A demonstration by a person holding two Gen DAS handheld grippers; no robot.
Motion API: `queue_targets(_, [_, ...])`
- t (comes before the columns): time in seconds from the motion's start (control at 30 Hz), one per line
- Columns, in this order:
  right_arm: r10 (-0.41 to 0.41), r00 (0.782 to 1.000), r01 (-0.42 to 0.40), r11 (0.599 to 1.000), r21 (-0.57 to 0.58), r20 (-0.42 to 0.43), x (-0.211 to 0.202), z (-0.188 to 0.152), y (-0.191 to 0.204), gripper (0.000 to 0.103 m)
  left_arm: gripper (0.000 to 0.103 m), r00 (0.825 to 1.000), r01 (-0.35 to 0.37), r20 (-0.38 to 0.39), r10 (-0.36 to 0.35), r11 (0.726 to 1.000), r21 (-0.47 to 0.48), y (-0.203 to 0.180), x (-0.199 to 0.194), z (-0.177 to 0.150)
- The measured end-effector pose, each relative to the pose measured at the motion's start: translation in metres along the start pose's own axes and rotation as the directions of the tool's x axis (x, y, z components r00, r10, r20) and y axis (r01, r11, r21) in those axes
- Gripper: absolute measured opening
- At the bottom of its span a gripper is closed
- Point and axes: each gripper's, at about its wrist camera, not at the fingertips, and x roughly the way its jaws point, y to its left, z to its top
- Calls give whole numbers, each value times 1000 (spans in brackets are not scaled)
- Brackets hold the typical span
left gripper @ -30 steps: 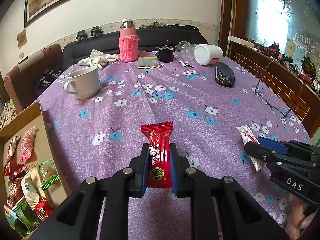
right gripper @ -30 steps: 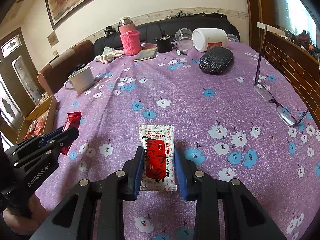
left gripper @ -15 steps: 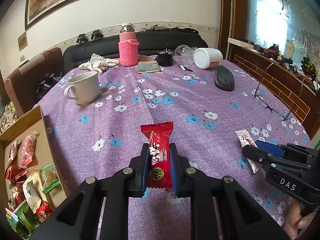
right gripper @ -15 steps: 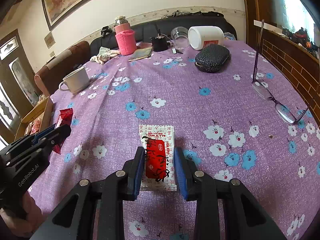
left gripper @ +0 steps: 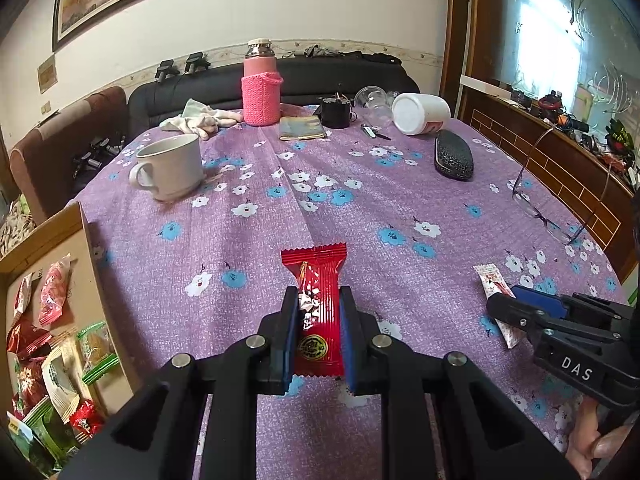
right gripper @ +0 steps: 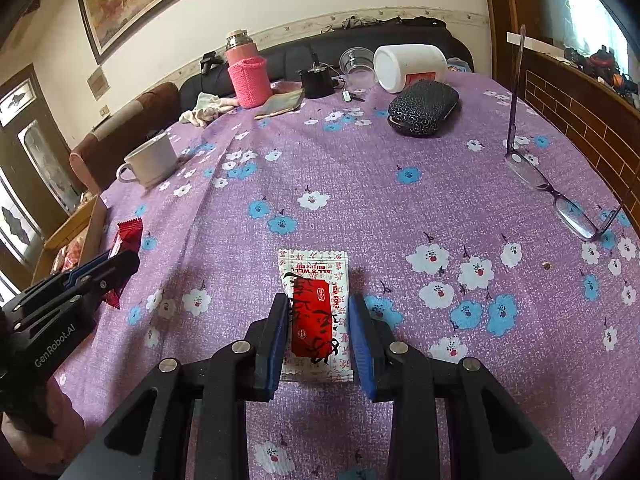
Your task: Organize snacks
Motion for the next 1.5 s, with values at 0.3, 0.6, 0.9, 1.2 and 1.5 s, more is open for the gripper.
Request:
queue_targets(0.3, [18,999,-19,1000,23,35,-4,-3,-5,32,18,1000,6,-11,-6,1000,-25,3,4,0])
queue_targets(0.6, [3,999,-1,1000,-24,52,-7,-6,4,32,18,1000,7,-20,-8,998,-62,9,7,-1])
queue_targets(0.9, [20,998,-20,1000,4,68,-14,-3,0,32,18,997,-78,16,80,994,-77,16,-1,1])
queue_targets(1.2, [8,996,-11,999,37,87,-19,0,-8,32,18,994,-74,75,83,991,-115,32,-40,2])
queue_targets(1.5, [-16,996,16,1000,-9,82,-15,-1,6,32,18,982,-91,148,119,979,-184,76,-85,-8])
